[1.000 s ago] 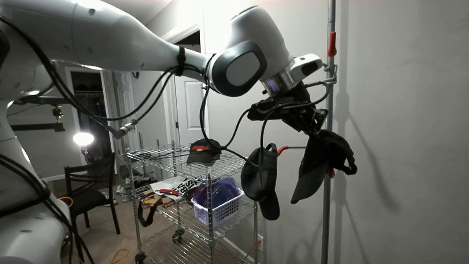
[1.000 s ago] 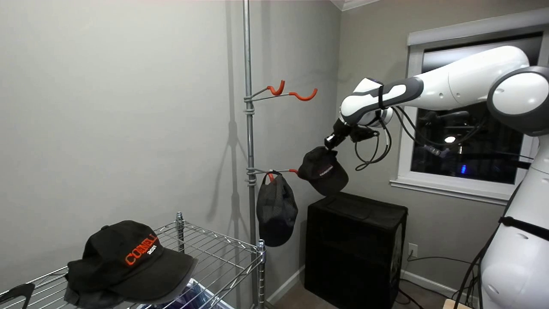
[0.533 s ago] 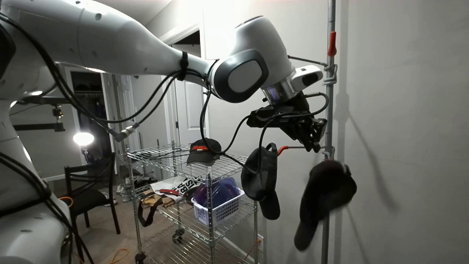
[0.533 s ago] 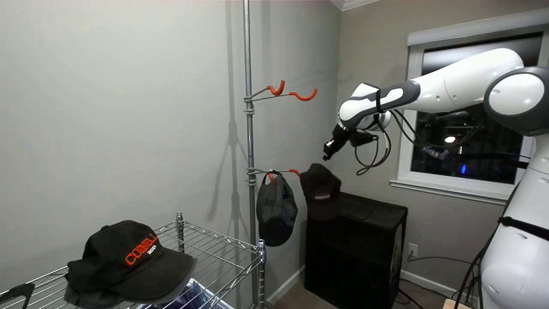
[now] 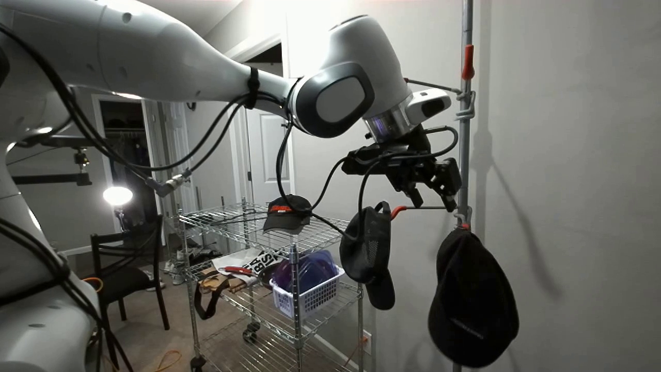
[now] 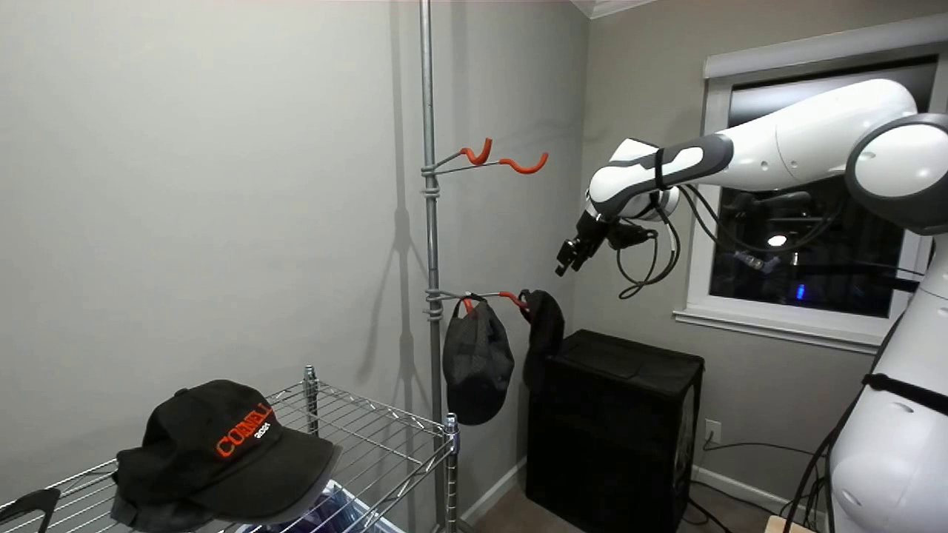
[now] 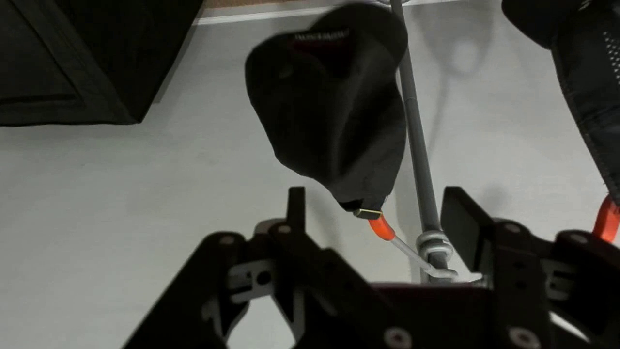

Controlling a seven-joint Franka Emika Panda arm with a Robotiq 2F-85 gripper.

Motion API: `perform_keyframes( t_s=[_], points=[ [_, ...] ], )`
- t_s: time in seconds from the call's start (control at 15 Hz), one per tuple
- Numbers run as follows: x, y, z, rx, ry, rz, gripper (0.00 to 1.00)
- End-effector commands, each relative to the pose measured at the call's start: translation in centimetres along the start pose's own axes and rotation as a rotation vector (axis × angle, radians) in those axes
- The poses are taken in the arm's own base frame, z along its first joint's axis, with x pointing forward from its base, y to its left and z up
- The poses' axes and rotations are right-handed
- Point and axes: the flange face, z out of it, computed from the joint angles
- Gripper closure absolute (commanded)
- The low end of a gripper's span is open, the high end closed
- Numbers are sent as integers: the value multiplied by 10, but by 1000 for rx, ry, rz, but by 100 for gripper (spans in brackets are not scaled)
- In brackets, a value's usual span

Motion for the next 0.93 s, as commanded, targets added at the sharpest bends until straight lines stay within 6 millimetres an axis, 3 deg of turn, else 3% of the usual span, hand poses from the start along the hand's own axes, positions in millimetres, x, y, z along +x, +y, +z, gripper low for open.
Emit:
perform_keyframes(
  t_s=[0.0, 0.27, 0.53, 0.67, 0.87],
  points=[
    [-9, -3, -22, -3, -25, -41, 1],
    [-22, -15, -47, 32, -64, -81, 0],
    [-48, -41, -72, 83, -126, -146, 0],
    [-58, -55, -81, 88, -142, -186, 0],
    [-74, -95, -96, 109, -167, -289, 0]
  ],
)
